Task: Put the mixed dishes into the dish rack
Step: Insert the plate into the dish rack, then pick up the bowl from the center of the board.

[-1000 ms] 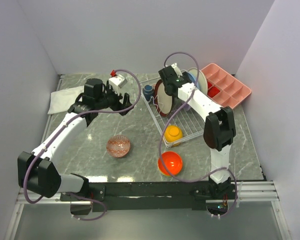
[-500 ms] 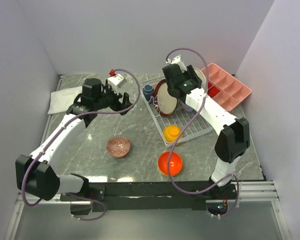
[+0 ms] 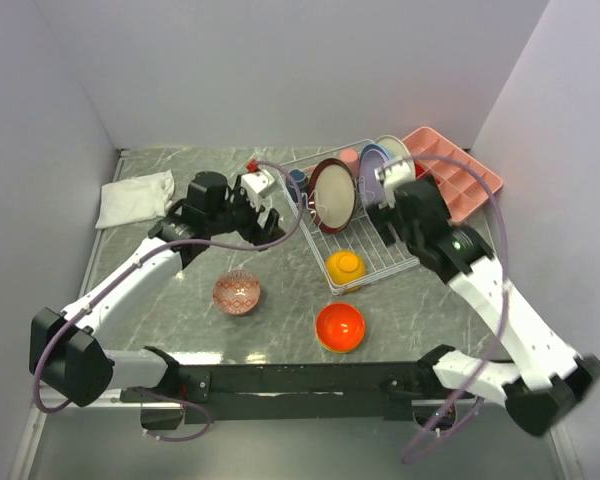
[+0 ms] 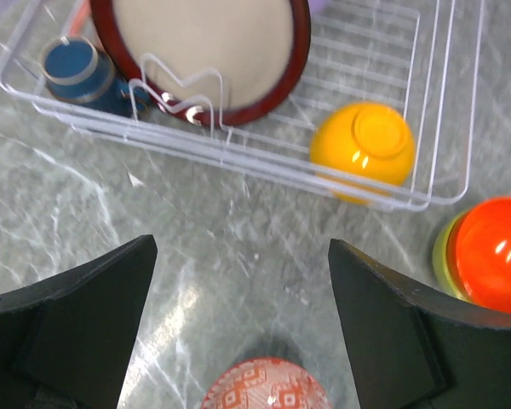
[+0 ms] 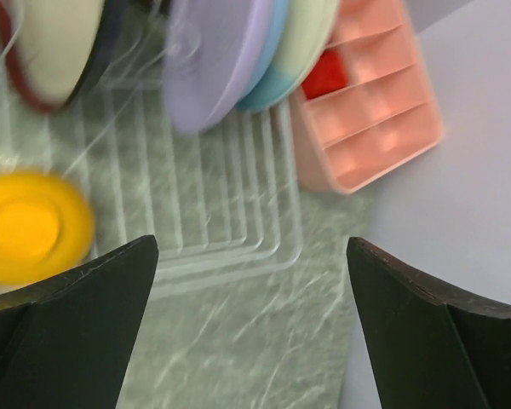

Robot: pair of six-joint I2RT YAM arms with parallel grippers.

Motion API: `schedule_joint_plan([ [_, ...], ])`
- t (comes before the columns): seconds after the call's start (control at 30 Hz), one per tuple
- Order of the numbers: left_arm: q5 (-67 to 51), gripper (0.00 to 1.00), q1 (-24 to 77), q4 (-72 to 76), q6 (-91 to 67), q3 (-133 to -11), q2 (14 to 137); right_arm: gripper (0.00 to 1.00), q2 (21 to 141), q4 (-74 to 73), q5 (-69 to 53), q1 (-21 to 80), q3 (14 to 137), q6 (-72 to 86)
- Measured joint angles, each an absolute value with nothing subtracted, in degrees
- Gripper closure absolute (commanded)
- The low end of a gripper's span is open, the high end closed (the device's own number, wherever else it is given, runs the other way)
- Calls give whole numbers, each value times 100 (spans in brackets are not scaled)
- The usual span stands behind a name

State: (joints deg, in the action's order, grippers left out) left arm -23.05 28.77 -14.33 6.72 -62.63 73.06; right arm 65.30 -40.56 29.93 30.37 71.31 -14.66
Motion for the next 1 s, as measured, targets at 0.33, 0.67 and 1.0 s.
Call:
schedule_joint_plan([
  [0.33,-2204,12,2722,-2637,1455,-6023,7076,19,5599,-5483,250,2987,6329,-2231],
  [0.67,-1900,15,1426,-4663,2969,-5599,6595,18,6060,-5566,-541,3162,7255,-2257],
  [1.0,-1426,16,3745,-4777,3476,-4534,5588,16,6635,-5332,-196,3251,7577,-2191],
])
